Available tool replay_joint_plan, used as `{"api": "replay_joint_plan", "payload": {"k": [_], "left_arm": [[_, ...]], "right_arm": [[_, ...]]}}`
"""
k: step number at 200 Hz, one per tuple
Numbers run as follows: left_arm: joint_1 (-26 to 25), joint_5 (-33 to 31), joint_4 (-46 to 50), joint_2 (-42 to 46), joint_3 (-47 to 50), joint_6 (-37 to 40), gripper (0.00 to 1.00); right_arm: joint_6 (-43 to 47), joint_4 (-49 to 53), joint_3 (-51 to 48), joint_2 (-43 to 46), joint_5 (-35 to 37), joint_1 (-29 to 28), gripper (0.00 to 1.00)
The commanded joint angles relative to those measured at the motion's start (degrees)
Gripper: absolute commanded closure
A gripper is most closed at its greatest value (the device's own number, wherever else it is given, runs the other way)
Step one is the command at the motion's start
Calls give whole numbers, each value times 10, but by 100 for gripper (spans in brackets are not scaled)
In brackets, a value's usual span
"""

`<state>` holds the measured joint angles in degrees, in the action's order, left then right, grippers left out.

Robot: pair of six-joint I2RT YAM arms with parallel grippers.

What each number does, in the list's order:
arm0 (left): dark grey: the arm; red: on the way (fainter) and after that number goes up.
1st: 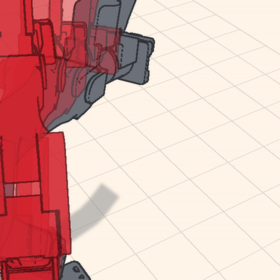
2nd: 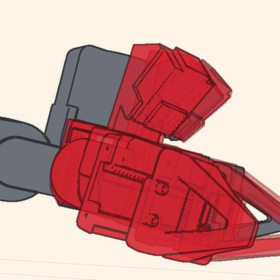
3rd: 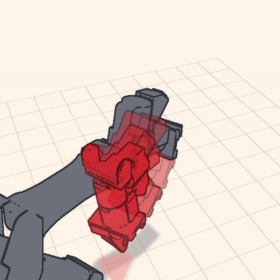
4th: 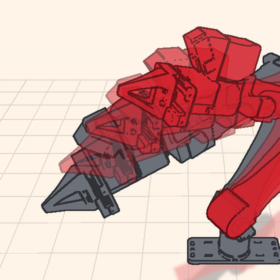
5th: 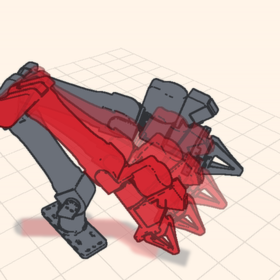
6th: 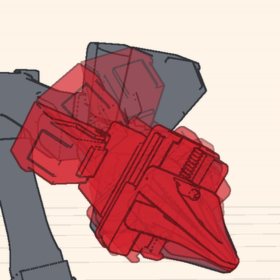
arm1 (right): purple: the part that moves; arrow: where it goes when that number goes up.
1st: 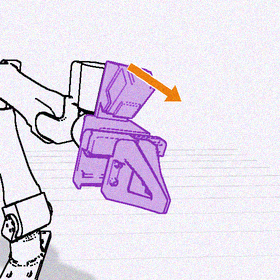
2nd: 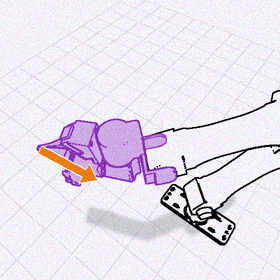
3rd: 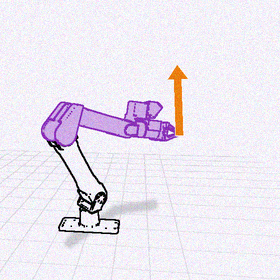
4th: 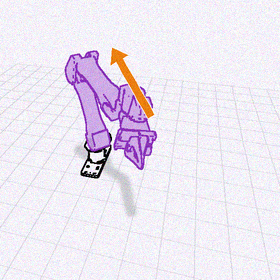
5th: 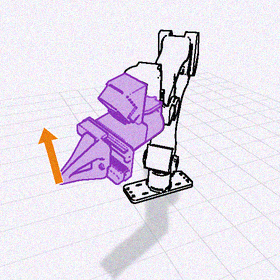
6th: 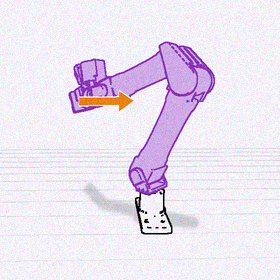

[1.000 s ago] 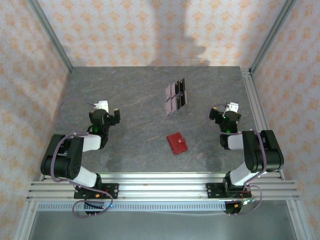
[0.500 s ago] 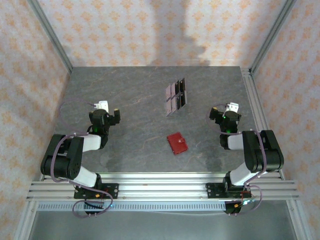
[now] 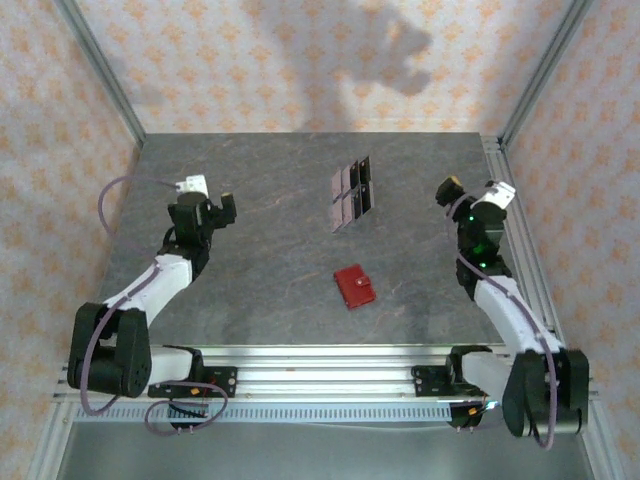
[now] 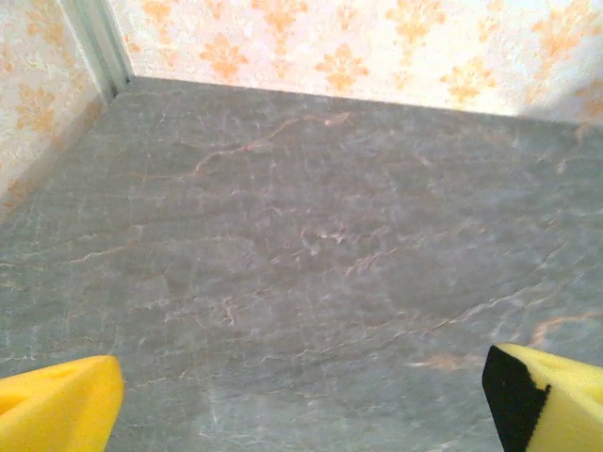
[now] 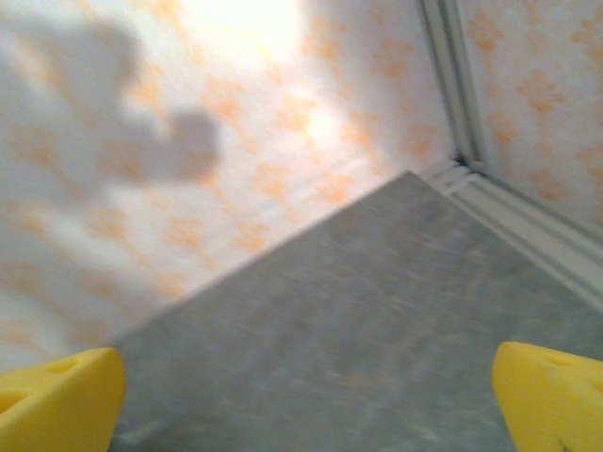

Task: Put the credit cards into the card holder
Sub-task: Pick up the card holder from the bottom-center of the table.

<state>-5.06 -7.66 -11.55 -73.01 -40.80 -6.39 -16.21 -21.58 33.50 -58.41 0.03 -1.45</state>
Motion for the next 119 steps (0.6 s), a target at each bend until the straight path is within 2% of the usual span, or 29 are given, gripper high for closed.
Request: {"api": "replay_joint_plan", "payload": {"k": [1,12,26,51,77,91,119], "left_arm": [[-43,-35,187,15,-58,-76,0],[-66,-40,248,16,-88,-101,0],[-90,-37,311,21,-116,-149,0],[-135,-25,376,35,-118,-229,0],[-201,-43,401,46,-89,-301,0],[-237,-61,411,45,-77,-329,0],[-274,-67,416,35,-60,-385,0]], "right_arm": [[-109,86,-20,41,-109,-1,1],[-115,73,-35,61,-167,-1,3],[-122,118,-28,72,-213,-5,9],[-97,253,11,50,-232,-39,19],[-47,386,66,-10,-183,-119,27],[-35,443,97,-52,-131,-174,31],[-25,523,160,-153,-36,-278,36]]}}
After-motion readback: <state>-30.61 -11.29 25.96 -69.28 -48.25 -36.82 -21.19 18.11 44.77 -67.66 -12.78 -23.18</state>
